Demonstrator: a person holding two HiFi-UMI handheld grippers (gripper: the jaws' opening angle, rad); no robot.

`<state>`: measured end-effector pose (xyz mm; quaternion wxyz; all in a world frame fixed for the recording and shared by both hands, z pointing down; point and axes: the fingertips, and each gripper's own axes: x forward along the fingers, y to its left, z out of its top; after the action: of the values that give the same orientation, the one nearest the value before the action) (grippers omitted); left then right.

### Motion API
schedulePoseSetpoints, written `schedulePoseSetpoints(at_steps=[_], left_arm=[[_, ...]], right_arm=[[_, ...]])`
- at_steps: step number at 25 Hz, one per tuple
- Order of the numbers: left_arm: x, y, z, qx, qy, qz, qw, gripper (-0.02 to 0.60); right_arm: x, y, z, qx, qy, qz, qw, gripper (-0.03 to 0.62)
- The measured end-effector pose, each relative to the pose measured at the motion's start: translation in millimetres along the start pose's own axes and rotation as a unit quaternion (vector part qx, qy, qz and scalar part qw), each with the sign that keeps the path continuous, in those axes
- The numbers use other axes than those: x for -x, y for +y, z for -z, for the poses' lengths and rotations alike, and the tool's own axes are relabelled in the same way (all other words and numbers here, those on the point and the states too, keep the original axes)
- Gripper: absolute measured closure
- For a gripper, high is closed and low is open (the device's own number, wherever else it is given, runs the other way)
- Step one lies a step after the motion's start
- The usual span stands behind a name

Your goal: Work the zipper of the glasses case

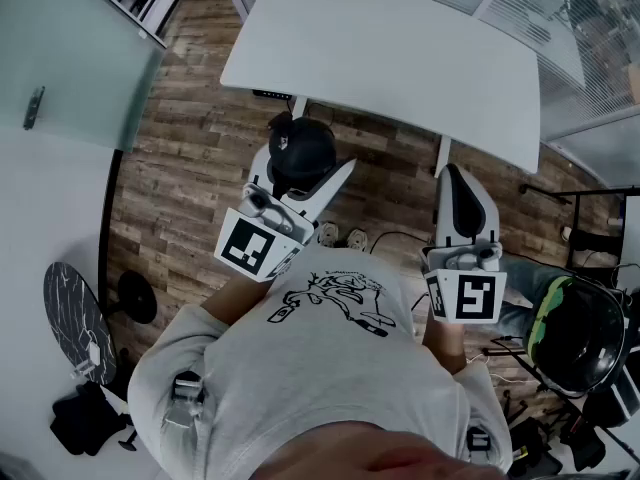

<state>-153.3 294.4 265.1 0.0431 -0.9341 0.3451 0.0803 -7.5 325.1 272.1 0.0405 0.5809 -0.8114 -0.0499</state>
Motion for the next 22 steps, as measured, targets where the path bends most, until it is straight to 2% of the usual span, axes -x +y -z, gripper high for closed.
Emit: schedulePoseSetpoints(at_steps=[4, 11, 22], left_arm=[[8, 12, 1, 0.006, 0.000, 0.007, 1.0000, 0.331], [-2, 43, 9, 0.011, 0.004, 0.011, 0.9999, 0.331], [-60, 83, 28, 0.014, 0.003, 0.008, 0.9999, 0.331]], right_arm=[[-8, 13, -4, -0.008, -0.016, 0.005, 1.000, 0.589], [-41, 15, 4, -0.012, -0.007, 0.010, 1.000, 0.589], [-96, -29, 18, -0.021, -0.004, 0.016, 1.000, 0.589]])
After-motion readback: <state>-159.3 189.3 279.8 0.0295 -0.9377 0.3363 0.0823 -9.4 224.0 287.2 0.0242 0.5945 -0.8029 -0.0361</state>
